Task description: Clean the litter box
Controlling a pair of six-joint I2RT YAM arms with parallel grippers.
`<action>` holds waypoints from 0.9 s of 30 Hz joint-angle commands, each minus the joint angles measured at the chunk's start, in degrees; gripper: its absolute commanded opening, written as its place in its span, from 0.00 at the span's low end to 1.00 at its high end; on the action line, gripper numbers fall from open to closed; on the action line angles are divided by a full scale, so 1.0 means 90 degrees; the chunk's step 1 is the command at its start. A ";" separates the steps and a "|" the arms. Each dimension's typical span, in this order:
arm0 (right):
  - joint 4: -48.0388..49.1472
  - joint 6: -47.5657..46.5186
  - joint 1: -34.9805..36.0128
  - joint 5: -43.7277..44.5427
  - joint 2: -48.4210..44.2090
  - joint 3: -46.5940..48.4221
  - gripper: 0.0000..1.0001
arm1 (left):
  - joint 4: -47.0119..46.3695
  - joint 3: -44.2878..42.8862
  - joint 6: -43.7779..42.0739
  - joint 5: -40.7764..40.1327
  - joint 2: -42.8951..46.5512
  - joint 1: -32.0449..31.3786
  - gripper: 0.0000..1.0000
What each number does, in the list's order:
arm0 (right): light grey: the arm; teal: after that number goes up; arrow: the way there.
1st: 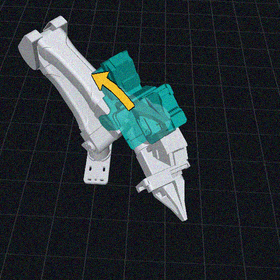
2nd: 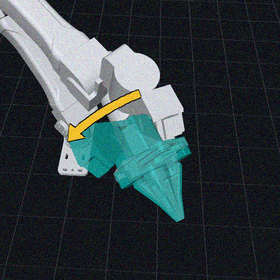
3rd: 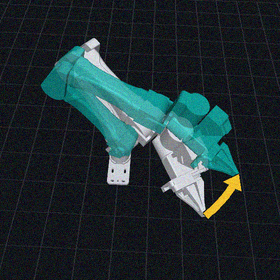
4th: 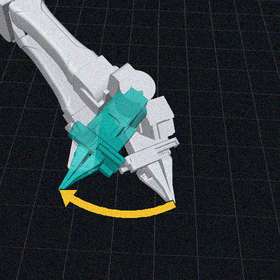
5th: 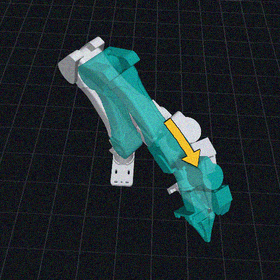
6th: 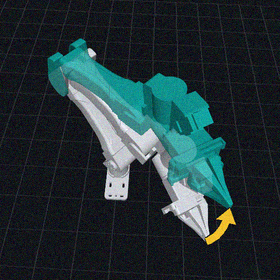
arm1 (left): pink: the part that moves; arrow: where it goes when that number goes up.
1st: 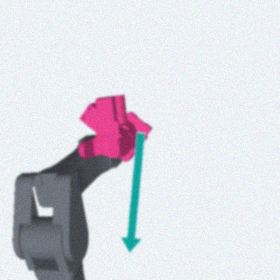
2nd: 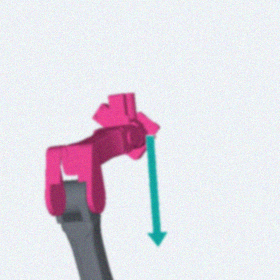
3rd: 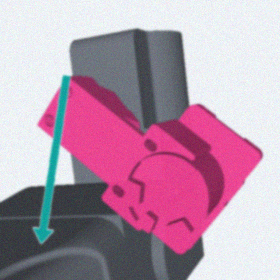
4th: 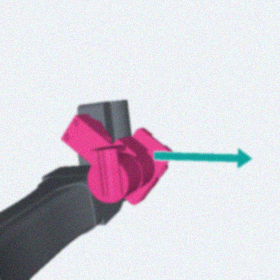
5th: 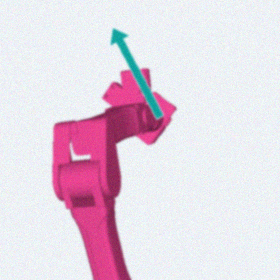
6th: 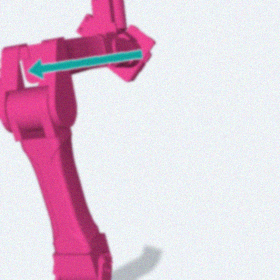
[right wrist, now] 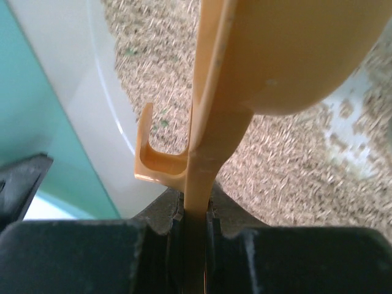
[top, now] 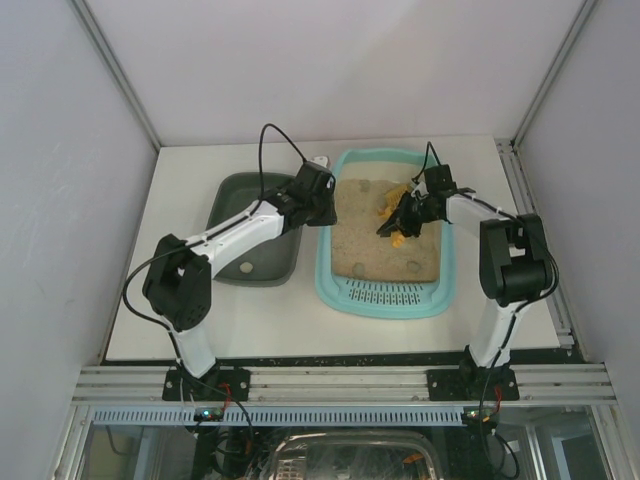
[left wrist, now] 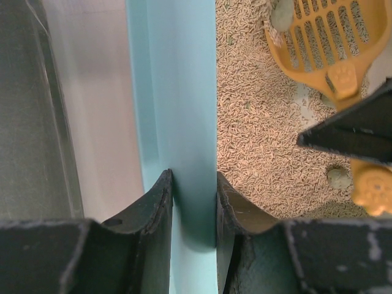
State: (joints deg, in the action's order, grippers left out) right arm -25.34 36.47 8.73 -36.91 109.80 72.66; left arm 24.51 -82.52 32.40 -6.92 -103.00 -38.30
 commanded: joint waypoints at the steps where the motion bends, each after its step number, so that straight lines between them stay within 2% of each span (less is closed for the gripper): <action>1: 0.0799 0.0198 -0.0079 -0.0697 -0.0853 -0.0504 0.00 | 0.0586 -0.0138 0.0207 0.0778 0.0314 0.0070 0.06; 4: 0.1007 0.0248 -0.0088 -0.0959 -0.1198 -0.0772 0.00 | 0.0632 -0.0204 0.0199 0.0842 0.0294 0.0126 0.14; 6: 0.1168 0.0269 -0.0086 -0.1083 -0.1399 -0.0927 0.00 | 0.0630 -0.0231 0.0189 0.0902 0.0284 0.0173 0.26; 7: 0.1273 0.0281 -0.0091 -0.1169 -0.1493 -0.1010 0.00 | 0.0646 -0.0260 0.0186 0.0921 0.0267 0.0198 0.37; 8: 0.1405 0.0299 -0.0099 -0.1269 -0.1573 -0.1080 0.00 | 0.0691 -0.0318 0.0180 0.0943 0.0227 0.0219 0.53; 9: 0.1524 0.0336 -0.0103 -0.1363 -0.1630 -0.1161 0.00 | 0.0760 -0.0403 0.0153 0.0982 0.0181 0.0236 0.78; 10: 0.1716 0.0397 -0.0117 -0.1510 -0.1685 -0.1270 0.00 | 0.0811 -0.0511 0.0121 0.1026 0.0126 0.0255 0.97; 11: 0.1997 0.0523 -0.0129 -0.1719 -0.1742 -0.1409 0.00 | 0.0866 -0.0657 0.0091 0.1064 0.0079 0.0282 1.00; 16: 0.3460 0.1142 -0.0206 -0.2340 -0.2210 -0.2351 0.00 | 0.0990 -0.1443 0.0186 0.1352 -0.0025 0.0611 1.00; 18: 0.4233 0.1460 -0.0244 -0.2414 -0.2436 -0.2788 0.00 | 0.1016 -0.1720 0.0251 0.1608 -0.0040 0.0838 1.00; 22: 0.5286 0.1451 -0.0247 -0.2427 -0.2965 -0.3431 0.00 | 0.1057 -0.2160 0.0231 0.2140 -0.0040 0.1467 1.00; 25: 0.7304 0.2078 -0.0244 -0.2753 -0.3246 -0.4045 0.00 | 0.1327 -0.2583 -0.0077 0.2129 -0.0040 0.1811 1.00; 27: 0.8824 0.2627 -0.0247 -0.2581 -0.3338 -0.4454 0.00 | 0.1519 -0.2814 -0.0398 0.1936 -0.0009 0.1972 1.00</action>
State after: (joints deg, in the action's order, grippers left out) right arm 22.94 51.66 6.72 -58.26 83.46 36.93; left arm 35.22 -101.45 33.34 9.72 -104.16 -23.64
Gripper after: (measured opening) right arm 0.085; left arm 0.998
